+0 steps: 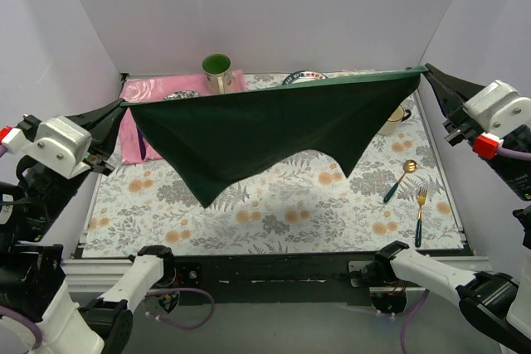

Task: Fold the napkin into a case and place the utensils inside
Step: Flatten out the crumpled napkin at the center of the board.

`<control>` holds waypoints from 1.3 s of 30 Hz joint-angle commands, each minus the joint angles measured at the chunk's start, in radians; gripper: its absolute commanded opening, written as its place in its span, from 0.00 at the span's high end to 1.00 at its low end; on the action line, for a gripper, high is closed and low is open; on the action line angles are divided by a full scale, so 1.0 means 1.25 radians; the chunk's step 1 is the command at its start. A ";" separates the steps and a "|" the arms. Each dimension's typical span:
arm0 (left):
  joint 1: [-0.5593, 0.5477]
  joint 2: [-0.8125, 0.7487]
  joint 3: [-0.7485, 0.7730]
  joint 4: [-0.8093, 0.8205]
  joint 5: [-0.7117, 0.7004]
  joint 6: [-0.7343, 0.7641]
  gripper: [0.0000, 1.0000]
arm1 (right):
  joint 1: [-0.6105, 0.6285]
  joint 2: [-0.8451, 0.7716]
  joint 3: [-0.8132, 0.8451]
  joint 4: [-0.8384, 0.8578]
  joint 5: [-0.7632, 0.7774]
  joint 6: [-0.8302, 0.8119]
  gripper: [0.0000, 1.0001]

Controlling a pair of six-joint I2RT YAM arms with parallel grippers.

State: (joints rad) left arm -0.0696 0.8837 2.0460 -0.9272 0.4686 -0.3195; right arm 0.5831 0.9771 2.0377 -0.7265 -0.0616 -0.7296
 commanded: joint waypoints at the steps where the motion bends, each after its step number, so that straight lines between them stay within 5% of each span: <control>1: 0.003 0.077 0.050 -0.077 -0.045 -0.024 1.00 | -0.014 0.038 0.027 -0.052 -0.033 0.042 0.99; 8: 0.003 0.129 -0.053 -0.043 -0.148 -0.045 1.00 | -0.014 0.078 -0.100 -0.030 0.005 0.099 0.99; 16: 0.003 0.248 -0.288 0.092 -0.188 -0.033 1.00 | -0.014 0.119 -0.452 0.085 0.044 0.135 0.99; 25: -0.116 0.543 -0.423 0.280 -0.261 -0.037 1.00 | -0.226 0.218 -0.754 0.237 0.014 0.112 0.99; 32: -0.266 0.813 -0.308 0.331 -0.339 -0.098 1.00 | -0.306 0.340 -0.780 0.232 -0.038 0.132 0.99; 39: -0.304 0.947 -0.169 0.310 -0.255 -0.154 1.00 | -0.353 0.401 -0.769 0.162 -0.022 0.121 0.99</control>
State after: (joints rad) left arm -0.4507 2.0830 1.7329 -0.5510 0.1036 -0.4591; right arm 0.1879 1.4883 1.0492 -0.4938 -0.0807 -0.5755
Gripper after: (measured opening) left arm 0.017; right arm 0.031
